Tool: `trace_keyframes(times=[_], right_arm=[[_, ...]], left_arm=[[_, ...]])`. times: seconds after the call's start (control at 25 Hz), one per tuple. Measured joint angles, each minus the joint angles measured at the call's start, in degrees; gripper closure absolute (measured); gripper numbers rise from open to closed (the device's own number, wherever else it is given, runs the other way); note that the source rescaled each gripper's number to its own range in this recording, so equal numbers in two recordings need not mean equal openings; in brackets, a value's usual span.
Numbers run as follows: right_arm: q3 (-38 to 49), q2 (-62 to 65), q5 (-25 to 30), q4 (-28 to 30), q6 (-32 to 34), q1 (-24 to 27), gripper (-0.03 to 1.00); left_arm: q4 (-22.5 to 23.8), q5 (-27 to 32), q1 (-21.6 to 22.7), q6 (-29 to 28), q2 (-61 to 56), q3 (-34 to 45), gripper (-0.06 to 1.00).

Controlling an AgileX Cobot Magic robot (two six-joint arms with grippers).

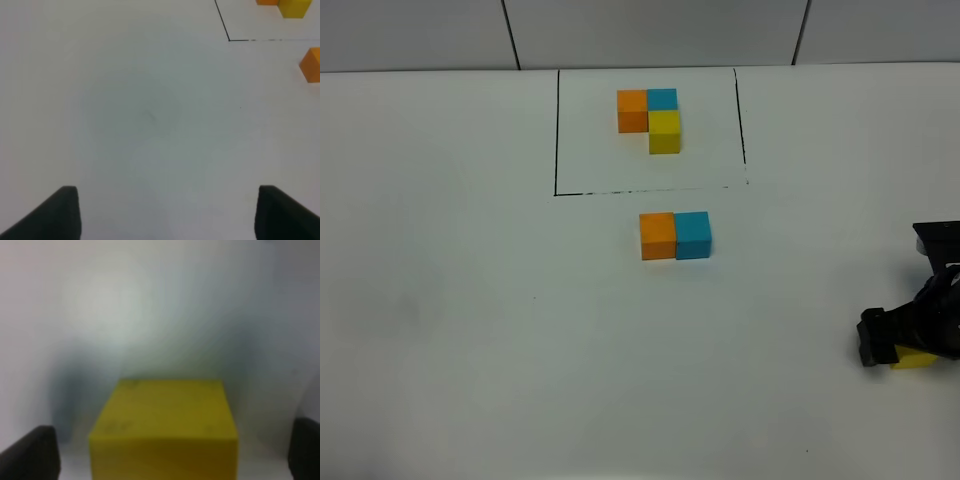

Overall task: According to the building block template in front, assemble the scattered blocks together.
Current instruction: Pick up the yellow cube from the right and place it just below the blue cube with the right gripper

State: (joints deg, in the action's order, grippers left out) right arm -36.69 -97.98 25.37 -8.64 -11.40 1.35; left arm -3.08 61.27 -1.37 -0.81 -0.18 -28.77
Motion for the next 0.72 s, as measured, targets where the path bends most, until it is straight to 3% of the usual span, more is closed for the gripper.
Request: trace_keyframes(times=[0.16,0.32,0.56,0.72], right_arm=[[-0.1,-0.1,-0.1,0.8,-0.1,0.1,0.39],[-0.1,-0.1,0.1,0.2,-0.1,0.0,0.97],[-0.7,0.7,0.8,-0.5,3.7,-5.8,0.94],[-2.8,1.6,1.1,-0.6,14.5,-14.8,0.94]], left_arm=[[0.0,0.0,0.0,0.0,0.0,0.0,0.4],[0.0,0.0,0.0,-0.1,0.0,0.0,0.4],[0.0,0.0,0.0,-0.1,0.0,0.0,0.4],[0.0,0.0,0.0,-0.1,0.0,0.0,0.4]])
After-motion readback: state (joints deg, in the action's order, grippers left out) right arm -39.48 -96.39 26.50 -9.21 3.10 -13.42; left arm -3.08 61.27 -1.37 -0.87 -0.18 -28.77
